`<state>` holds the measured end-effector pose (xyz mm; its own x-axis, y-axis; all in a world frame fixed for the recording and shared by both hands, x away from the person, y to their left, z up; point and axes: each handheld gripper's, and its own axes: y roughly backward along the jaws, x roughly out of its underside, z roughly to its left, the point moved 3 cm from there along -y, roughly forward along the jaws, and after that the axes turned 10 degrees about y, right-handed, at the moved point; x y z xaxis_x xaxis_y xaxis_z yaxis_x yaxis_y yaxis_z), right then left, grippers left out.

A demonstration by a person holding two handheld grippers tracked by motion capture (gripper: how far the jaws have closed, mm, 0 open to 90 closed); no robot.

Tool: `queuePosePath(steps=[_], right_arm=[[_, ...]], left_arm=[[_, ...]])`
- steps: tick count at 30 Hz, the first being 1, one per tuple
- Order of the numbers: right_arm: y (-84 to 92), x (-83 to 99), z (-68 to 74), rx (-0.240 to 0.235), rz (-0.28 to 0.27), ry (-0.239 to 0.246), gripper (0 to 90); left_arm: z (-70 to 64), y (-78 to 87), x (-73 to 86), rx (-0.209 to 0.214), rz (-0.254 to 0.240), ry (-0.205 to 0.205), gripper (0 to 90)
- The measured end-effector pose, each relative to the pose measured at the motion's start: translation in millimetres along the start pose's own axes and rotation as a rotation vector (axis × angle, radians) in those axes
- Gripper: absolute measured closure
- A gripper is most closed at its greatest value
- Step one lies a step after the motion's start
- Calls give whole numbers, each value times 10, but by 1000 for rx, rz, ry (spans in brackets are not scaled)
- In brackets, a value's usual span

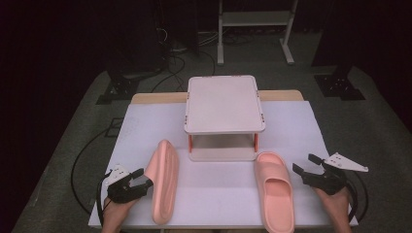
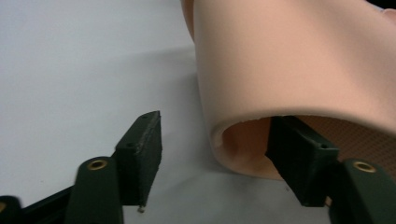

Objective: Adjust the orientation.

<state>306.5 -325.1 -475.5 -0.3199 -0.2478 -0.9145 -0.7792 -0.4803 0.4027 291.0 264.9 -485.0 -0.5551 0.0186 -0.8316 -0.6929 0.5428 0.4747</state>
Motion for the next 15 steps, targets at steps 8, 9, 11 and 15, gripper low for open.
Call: queuePosePath(steps=[8, 9, 11, 15], right_arm=[[19, 13, 7, -2, 0, -5, 202], [23, 14, 8, -3, 0, -6, 202], [27, 18, 13, -3, -4, -7, 202], [35, 23, 18, -5, -5, -9, 202]], left_arm=[[-44, -26, -32, 9, -20, 9, 397], [-44, -26, -32, 9, -20, 9, 398], [-63, -27, -39, 20, -25, 6, 410], [-74, -27, -43, 23, -27, 4, 416]])
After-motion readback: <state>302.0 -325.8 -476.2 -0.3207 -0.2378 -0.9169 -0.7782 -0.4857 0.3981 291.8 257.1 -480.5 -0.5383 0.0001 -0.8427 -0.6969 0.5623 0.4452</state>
